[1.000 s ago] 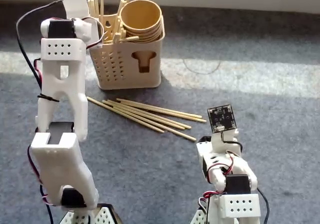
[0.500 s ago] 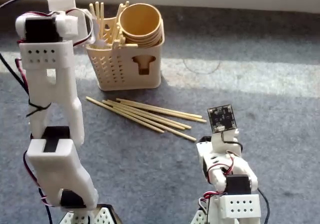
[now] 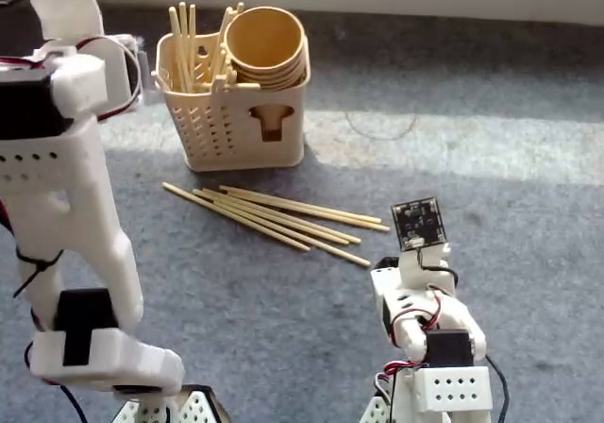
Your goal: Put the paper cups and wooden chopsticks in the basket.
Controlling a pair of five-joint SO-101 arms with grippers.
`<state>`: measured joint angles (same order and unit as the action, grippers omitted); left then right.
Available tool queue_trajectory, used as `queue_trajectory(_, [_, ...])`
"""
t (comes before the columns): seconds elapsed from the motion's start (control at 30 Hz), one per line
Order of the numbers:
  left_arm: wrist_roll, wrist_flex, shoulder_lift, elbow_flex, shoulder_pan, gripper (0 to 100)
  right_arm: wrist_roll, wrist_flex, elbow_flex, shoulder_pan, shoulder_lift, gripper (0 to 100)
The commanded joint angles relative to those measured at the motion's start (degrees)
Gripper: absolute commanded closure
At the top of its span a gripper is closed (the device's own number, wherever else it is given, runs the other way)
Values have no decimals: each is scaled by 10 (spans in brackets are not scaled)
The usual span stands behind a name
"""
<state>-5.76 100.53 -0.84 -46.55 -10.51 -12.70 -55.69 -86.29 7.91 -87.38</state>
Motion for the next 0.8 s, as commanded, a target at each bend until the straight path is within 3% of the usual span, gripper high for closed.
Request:
queue_trajectory(0.0, [35,4,-96,95,2,907,1,15,3,4,-3,978])
queue_trajectory(0.17, [42,-3,-194,291,38,909,2,15,2,4,-3,950])
queue_trajectory(0.33, [2,-77,-284,469,44,909,2,15,2,4,-3,950])
queue_trajectory(0.6, [-48,-273,-349,779,35,895,2,15,2,3,-3,950])
queue_trajectory(0.77, [-96,-396,-295,856,5,824,2,15,2,3,-3,950])
